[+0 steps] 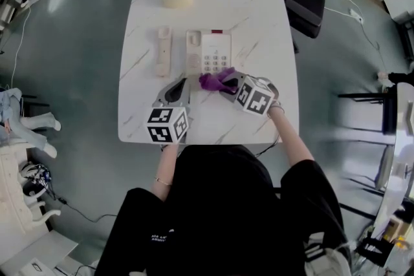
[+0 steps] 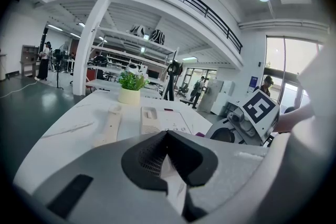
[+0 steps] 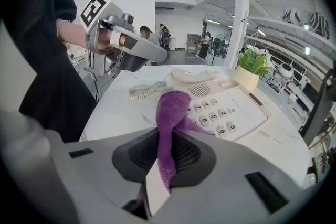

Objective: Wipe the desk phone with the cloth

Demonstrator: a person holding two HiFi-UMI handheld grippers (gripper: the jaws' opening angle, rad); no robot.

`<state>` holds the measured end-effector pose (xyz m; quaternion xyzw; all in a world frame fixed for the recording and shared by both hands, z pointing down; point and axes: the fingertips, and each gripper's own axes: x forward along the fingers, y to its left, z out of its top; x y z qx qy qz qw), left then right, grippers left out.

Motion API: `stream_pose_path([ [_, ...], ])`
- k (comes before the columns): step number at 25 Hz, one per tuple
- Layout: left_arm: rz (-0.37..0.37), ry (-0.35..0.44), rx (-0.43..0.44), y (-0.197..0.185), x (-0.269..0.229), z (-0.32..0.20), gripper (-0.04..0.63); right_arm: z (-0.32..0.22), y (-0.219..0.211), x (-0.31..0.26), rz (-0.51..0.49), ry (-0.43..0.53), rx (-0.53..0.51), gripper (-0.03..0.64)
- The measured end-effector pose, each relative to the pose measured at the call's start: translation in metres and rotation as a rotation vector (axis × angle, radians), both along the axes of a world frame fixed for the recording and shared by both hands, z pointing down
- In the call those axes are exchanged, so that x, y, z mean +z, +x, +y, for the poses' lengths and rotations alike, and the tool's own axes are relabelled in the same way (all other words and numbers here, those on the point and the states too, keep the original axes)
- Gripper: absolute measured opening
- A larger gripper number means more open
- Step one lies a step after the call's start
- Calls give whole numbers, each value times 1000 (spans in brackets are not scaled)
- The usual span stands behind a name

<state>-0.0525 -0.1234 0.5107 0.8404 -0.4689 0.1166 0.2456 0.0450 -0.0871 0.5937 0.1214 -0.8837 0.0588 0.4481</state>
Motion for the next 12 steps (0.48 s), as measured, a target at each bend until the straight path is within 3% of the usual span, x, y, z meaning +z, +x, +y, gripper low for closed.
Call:
stream_pose_path([
  [6,0,4,-4,-1,-1,-1,-3,8,-4,-7,-52,-79,-1,37],
  [12,2,19,-19,-7,-7,-3,-3,4,-7,-24,-163,-118,73,37],
])
